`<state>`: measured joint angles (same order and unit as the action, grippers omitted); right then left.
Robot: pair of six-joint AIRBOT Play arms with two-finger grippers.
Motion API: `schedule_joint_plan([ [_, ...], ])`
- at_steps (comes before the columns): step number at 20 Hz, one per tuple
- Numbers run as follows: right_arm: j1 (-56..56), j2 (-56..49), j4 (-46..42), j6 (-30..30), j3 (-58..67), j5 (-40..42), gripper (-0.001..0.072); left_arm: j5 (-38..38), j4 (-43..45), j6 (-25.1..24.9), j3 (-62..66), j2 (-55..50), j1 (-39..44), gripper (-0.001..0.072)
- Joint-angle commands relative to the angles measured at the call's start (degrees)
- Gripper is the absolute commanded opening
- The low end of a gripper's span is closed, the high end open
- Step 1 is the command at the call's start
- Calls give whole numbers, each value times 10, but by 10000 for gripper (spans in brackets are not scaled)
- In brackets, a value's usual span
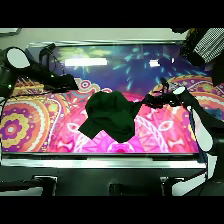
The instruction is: Fold the clothes and pants, and hang the long-sleeved shirts on hangers.
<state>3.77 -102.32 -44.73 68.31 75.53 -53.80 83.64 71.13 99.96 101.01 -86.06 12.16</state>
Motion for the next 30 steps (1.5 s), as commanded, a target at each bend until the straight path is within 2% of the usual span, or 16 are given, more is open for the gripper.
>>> schedule_joint_plan([
  [1, -5, -1, -3, -2, 0, 29, 426, -1, 1, -10, 0, 0, -20, 541],
  [5, -42, -20, -26, -4, 8, 14, 423, -1, 0, -16, 0, 0, -49, 541],
  [6, -47, -20, -36, 1, 8, 15, 388, 2, 0, -21, 0, 0, -58, 540],
  [7, -47, -19, -39, 0, 11, 14, 286, 6, 0, -26, -1, 1, -67, 541],
  [9, -45, -15, -58, -2, 23, 14, 35, 11, -7, -45, -19, 6, -87, 541],
  [12, -45, 2, -77, 0, 44, 14, 34, -9, -36, -89, -144, 41, -123, 541],
  [16, -45, 32, -87, 5, 47, -12, 34, -124, -129, -177, -428, 117, -164, 540],
  [18, -45, 42, -86, 7, 47, -44, 34, -151, -184, -229, -520, 121, -171, 539],
  [20, -45, 51, -84, 7, 47, -71, 34, -173, -226, -275, -565, 115, -167, 538],
  [23, -45, 69, -85, 7, 47, -96, 34, -195, -247, -310, -578, 94, -144, 538],
  [30, -46, 106, -83, 0, 47, -148, 34, -267, -287, -316, -577, 48, -104, 529],
])
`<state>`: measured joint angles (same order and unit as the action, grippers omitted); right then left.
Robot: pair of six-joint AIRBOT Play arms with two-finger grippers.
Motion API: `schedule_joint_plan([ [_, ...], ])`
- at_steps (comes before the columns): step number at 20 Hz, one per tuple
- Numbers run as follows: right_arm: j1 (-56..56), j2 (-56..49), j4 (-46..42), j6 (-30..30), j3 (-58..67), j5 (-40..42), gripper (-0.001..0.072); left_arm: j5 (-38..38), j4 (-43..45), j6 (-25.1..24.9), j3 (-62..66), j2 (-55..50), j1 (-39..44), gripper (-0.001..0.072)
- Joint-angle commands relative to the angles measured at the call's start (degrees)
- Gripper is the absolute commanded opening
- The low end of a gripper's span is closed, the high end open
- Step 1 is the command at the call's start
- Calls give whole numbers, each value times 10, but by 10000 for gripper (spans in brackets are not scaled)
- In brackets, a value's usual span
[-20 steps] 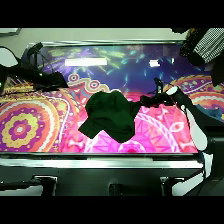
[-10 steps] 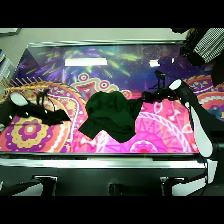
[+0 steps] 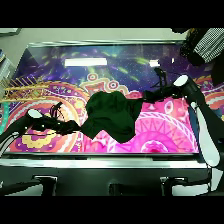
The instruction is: Fold the clothes and pants, and hang the long-sleeved shirts on hangers.
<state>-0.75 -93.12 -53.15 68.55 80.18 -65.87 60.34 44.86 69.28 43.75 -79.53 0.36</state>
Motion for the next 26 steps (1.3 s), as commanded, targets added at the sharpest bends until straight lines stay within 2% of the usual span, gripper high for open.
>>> schedule_joint_plan([
  [1, 0, 18, 3, -2, 0, -33, 34, -43, -25, -9, -4, -25, 22, 528],
  [2, 0, 22, 6, -2, 0, -38, 34, -48, -25, -9, -2, -31, 30, 519],
  [3, 0, 25, 7, -2, 0, -45, 34, -49, -25, -9, 5, -38, 38, 421],
  [5, 0, 29, 9, -3, 0, -59, 34, -49, -28, -7, 25, -49, 48, 125],
  [6, 0, 33, 10, -4, 0, -64, 33, -49, -36, -7, 40, -50, 49, 15],
  [9, 0, 59, 15, -15, 0, -48, 32, -29, -32, -2, 121, -45, 42, 13],
  [11, 0, 102, -15, -13, 15, -3, 32, -7, -15, 17, 207, -31, 28, 13],
  [16, 0, 247, -218, 90, 129, 115, 32, 50, 153, 133, 490, 38, -31, 13],
  [19, 0, 342, -269, 108, 181, 139, 32, 82, 195, 183, 622, 89, -61, 12],
  [22, 0, 442, -307, 126, 191, 147, 32, 106, 240, 244, 677, 164, -76, 13],
  [26, 0, 543, -339, 171, 191, 150, 32, 136, 283, 307, 677, 265, -79, 14],
])
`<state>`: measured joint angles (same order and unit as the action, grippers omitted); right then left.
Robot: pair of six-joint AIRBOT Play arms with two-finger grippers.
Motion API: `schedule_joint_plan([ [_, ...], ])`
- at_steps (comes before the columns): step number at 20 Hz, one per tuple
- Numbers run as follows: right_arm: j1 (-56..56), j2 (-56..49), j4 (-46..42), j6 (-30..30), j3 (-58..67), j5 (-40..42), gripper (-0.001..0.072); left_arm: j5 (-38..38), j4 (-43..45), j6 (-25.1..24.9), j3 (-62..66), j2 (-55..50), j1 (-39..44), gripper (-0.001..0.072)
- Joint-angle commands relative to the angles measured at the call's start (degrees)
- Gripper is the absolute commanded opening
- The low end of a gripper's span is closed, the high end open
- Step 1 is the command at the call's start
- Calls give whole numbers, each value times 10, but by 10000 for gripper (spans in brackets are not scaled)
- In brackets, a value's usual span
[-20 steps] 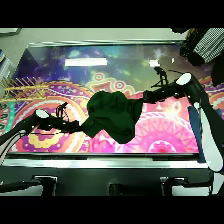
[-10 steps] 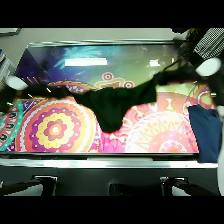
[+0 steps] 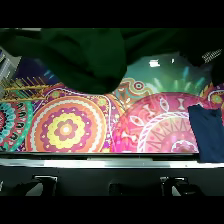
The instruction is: Fold the clothes and pants, and hang the long-sleeved shirts on hangers.
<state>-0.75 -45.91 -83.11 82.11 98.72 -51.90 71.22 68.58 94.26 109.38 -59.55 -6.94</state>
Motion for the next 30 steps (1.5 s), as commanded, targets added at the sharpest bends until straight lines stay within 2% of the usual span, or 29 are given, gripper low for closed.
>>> schedule_joint_plan([
  [1, 0, 86, -50, 46, 6, 10, 32, 32, 54, 66, 21, 82, -6, 14],
  [4, 0, 97, -76, 70, 5, 7, 32, 60, 99, 68, 20, 106, -6, 14],
  [8, 0, 64, -41, 73, 5, -22, 32, 83, 108, 67, -1, 97, -6, 14],
  [12, 0, -53, 13, 71, 5, -122, 33, 80, 108, 63, -116, 67, -6, 14],
  [15, 0, -197, 49, 103, 5, -139, 33, -3, 103, 63, -240, 16, 8, 16],
  [17, 0, -308, 68, 101, 5, -90, 33, -89, 99, 63, -306, -38, 24, 15],
  [19, 0, -415, 87, 101, 5, 7, 34, -159, 99, 63, -332, -115, 37, 15],
  [21, 0, -498, 135, 101, 5, 101, 34, -214, 99, 63, -332, -195, 46, 15],
  [23, 0, -548, 189, 102, 6, 150, 35, -250, 85, 63, -328, -255, 48, 15],
  [24, 0, -561, 205, 103, 6, 154, 51, -252, 77, 63, -322, -278, 48, 15],
  [25, 0, -565, 213, 103, 5, 145, 152, -251, 72, 63, -315, -296, 48, 15],
  [26, 1, -562, 209, 102, 6, 123, 292, -248, 66, 63, -311, -306, 48, 15],
  [27, 8, -553, 205, 95, 6, 90, 400, -247, 65, 63, -309, -310, 48, 15],
  [30, 71, -509, 175, 55, 6, -67, 416, -230, 65, 57, -302, -307, 47, 15],
])
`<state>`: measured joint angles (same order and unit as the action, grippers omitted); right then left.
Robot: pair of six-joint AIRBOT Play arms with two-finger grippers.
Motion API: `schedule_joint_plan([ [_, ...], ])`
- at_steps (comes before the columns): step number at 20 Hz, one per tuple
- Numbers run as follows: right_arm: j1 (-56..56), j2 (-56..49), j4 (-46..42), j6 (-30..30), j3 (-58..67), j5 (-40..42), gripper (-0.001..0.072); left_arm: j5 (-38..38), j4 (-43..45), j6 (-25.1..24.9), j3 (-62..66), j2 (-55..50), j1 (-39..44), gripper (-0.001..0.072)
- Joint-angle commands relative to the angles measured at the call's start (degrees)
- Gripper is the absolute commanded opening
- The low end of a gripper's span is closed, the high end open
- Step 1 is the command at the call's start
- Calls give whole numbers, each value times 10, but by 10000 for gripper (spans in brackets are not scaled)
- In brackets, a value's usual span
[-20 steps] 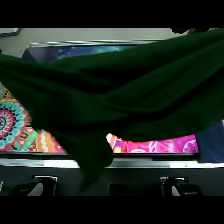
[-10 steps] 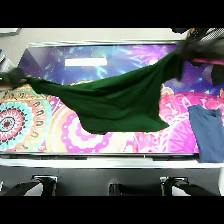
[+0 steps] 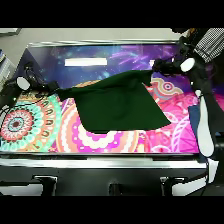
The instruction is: Fold the clothes and pants, and hang the long-sleeved shirts on hangers.
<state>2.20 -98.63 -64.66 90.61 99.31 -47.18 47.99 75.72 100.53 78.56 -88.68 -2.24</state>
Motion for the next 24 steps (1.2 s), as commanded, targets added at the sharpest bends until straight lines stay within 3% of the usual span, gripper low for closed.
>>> schedule_joint_plan([
  [1, 71, 30, -18, -35, 0, -162, 417, 14, -6, -16, 11, -16, 1, 15],
  [5, 190, 49, -6, -34, -37, -323, 416, 59, -5, -28, 19, -15, 0, 15],
  [8, 216, 72, 1, -43, -155, -354, 447, 80, -5, -28, 19, -16, 1, 15],
  [9, 214, 84, 2, -52, -199, -352, 495, 86, -5, -28, 19, -16, 1, 15],
  [15, 208, 122, 8, -76, -364, -274, 493, 101, -5, -28, 19, -16, 1, 15],
  [24, 204, 121, 55, -120, -420, -155, 489, 101, -5, -28, 19, -16, 1, 15],
])
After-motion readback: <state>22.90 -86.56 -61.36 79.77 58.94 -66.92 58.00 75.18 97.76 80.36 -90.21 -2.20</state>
